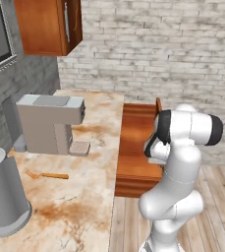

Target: Organize the utensils by type. Pick up the wooden spoons from the counter and place them in the open cabinet. Then pick up the metallic utensils from the counter and place them in the open drawer.

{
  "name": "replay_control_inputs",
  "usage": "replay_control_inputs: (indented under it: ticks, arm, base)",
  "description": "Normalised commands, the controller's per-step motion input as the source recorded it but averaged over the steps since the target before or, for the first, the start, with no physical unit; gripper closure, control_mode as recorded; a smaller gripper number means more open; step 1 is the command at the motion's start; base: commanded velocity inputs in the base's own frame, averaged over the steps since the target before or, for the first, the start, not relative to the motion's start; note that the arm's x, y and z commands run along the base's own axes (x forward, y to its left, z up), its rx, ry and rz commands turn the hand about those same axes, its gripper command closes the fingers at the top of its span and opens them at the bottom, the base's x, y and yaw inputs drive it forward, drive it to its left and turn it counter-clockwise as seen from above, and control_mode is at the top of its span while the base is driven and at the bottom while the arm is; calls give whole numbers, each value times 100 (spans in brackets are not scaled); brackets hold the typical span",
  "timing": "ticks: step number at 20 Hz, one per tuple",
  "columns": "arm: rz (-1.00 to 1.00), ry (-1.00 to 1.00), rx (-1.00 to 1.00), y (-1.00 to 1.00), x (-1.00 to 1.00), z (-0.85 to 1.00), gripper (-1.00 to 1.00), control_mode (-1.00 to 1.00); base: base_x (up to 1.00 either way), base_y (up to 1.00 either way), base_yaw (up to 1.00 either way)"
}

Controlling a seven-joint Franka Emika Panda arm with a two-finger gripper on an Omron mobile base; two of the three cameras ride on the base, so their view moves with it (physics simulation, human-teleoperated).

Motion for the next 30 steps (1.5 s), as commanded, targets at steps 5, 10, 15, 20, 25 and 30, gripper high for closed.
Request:
replay_control_inputs:
  ticks: [5, 10, 15, 20, 25, 30]
  arm:
    - [12, -3, 0, -62, -15, 0, 100, -100]
    - [13, -7, 0, -57, -5, 0, 100, -100]
    - [11, -9, 0, -52, 0, 0, 100, -100]
    - [2, -4, 0, -58, -5, -1, 100, -100]
    - [0, 0, 0, -54, 0, -13, 100, -100]
    - [0, 3, 0, -48, 0, -1, 100, -100]
  base:
    - [0, 0, 0]
    - [0, 0, 0]
    - [0, 0, 0]
    - [0, 0, 0]
    - [0, 0, 0]
    - [0, 0, 0]
